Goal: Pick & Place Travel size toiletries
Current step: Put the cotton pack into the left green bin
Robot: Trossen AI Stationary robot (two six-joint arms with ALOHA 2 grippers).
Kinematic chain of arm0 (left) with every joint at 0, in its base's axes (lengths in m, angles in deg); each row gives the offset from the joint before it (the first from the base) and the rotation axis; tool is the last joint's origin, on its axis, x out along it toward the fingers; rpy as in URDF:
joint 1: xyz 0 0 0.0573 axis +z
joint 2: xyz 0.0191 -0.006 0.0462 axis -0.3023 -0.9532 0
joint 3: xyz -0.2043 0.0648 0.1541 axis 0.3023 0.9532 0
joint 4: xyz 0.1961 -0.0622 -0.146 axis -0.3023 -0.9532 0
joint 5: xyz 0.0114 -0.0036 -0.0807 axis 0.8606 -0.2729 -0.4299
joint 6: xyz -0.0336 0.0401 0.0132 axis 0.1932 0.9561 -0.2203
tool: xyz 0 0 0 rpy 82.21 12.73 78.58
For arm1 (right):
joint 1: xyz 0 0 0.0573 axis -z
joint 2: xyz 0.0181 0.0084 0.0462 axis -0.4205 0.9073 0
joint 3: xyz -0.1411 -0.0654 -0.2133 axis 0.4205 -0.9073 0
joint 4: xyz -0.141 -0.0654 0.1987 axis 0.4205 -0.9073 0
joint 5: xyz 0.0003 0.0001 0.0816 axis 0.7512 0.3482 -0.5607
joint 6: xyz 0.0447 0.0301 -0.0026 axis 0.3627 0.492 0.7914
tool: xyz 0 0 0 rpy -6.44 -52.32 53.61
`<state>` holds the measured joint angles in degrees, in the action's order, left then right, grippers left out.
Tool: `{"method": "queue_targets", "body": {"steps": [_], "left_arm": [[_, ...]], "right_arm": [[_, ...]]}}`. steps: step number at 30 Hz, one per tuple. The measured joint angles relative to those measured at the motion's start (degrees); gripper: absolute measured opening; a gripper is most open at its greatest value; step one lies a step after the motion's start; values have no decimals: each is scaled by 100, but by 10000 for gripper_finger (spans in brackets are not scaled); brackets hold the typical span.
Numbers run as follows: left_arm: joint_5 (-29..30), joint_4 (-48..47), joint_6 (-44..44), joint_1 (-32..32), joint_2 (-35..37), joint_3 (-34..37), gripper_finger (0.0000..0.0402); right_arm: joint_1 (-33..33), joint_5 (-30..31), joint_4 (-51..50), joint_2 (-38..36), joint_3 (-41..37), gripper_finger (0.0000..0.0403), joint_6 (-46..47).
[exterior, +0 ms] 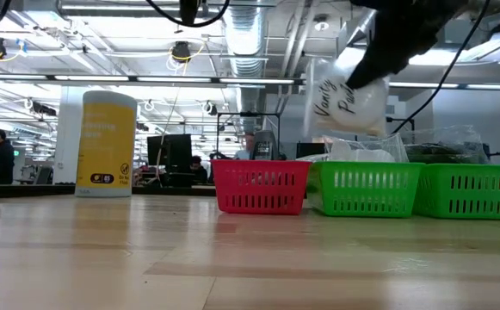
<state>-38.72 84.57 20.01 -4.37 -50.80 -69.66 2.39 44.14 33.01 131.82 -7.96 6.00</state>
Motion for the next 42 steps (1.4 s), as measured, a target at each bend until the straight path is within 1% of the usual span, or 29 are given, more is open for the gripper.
{"method": "queue_targets", "body": {"steps": [3, 8, 12, 20, 27, 30, 33, 35, 42], "left_arm": [[1, 0, 0, -72, 0, 0, 56], [3, 0, 0, -168, 0, 0, 54], [3, 1, 0, -181, 0, 0, 53], [8, 2, 0, -181, 0, 0, 53], [10, 2, -2, -181, 0, 0, 53], [10, 2, -3, -181, 0, 0, 53], [10, 4, -3, -181, 0, 0, 53], [12, 4, -3, -181, 0, 0, 53], [12, 9, -3, -183, 0, 0, 53]], "right_arm": [[-36, -60, -143, -2, 0, 1, 40], [-126, -324, -328, -4, 0, 1, 40], [-184, -326, -502, -7, -24, 1, 42], [-138, -497, -508, 7, -26, 0, -187], [-138, -518, -506, 9, -27, 0, -248], [-99, -535, -294, 9, -180, 0, -322], [22, -763, -43, 13, -482, 0, -351], [79, -755, 71, 13, -578, 0, -367], [345, -778, 177, 13, -612, 0, -762]]}}
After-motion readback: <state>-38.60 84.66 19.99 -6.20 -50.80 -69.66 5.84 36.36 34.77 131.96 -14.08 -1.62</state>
